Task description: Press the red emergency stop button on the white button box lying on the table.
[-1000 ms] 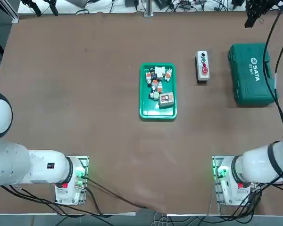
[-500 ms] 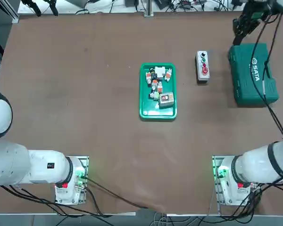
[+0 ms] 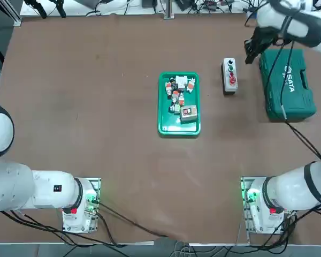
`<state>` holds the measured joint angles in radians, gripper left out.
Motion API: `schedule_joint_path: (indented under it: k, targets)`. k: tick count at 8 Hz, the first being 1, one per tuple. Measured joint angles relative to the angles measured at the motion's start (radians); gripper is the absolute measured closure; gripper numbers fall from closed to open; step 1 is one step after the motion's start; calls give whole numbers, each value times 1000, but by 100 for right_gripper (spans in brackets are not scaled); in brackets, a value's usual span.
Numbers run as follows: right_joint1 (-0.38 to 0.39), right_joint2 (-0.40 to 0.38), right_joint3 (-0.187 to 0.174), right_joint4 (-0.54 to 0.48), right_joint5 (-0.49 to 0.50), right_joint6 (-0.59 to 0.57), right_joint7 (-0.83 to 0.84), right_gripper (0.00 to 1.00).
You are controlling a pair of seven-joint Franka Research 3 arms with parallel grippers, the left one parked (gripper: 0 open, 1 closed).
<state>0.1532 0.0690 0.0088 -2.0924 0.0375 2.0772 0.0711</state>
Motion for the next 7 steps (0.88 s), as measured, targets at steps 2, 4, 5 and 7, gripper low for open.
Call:
schedule_joint_path:
  k: [2, 4, 5, 7]
  targets:
    - [33, 3, 0, -95, 0, 173, 49, 98]
    - [60, 22, 1, -143, 0, 261, 72, 98]
    - [61, 32, 0, -150, 0, 276, 73, 98]
    - [61, 51, -1, -153, 0, 304, 73, 98]
